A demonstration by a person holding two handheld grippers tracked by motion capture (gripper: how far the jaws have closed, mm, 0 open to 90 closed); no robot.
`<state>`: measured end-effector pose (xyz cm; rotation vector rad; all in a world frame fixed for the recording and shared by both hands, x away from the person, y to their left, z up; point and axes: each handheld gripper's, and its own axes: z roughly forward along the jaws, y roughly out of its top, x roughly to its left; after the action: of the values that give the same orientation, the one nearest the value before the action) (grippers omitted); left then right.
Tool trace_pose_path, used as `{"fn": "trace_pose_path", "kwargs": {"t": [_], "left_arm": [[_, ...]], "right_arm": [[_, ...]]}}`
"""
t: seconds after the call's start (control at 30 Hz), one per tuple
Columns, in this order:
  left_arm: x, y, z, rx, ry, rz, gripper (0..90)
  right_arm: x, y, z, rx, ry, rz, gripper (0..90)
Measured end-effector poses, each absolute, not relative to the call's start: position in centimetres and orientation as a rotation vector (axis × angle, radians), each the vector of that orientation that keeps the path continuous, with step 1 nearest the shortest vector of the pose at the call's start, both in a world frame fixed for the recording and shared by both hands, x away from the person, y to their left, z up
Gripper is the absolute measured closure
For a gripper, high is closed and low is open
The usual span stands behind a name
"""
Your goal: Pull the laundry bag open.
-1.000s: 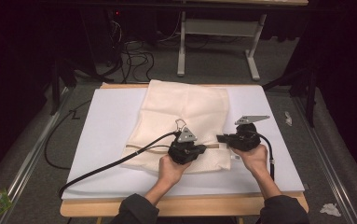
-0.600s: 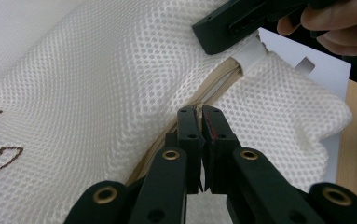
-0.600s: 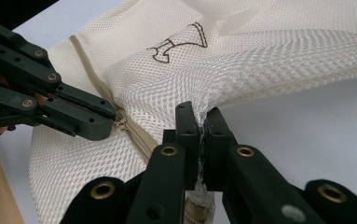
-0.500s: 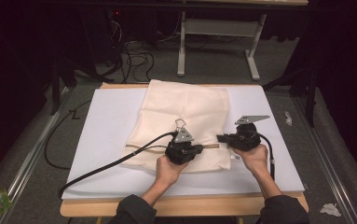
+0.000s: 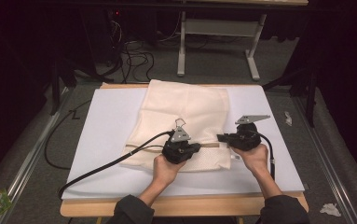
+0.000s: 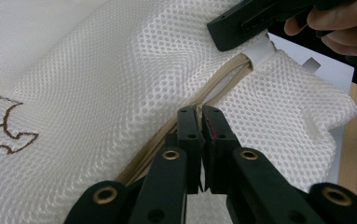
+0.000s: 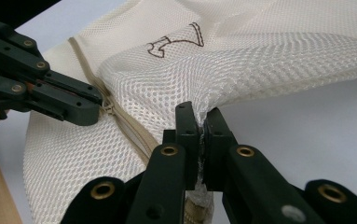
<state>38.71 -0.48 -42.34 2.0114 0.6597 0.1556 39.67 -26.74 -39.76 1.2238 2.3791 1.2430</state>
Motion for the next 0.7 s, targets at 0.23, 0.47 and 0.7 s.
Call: {"fn": "trace_pose_path", "kwargs": {"t": [0.23, 0.47, 0.7], "left_arm": [[38.7, -0.1, -42.1, 2.014, 0.661, 0.167, 87.2], [38.8, 0.8, -42.2, 2.006, 0.682, 0.173, 87.2], [38.8, 1.6, -42.0, 1.993, 0.693, 0.185, 87.2]], "right_arm": [[39.7, -26.8, -39.8, 1.230, 2.378, 1.246, 88.9], [39.7, -27.0, -39.7, 1.237, 2.369, 1.237, 88.9], [39.8, -27.1, -39.7, 1.245, 2.368, 1.231, 88.9]]}}
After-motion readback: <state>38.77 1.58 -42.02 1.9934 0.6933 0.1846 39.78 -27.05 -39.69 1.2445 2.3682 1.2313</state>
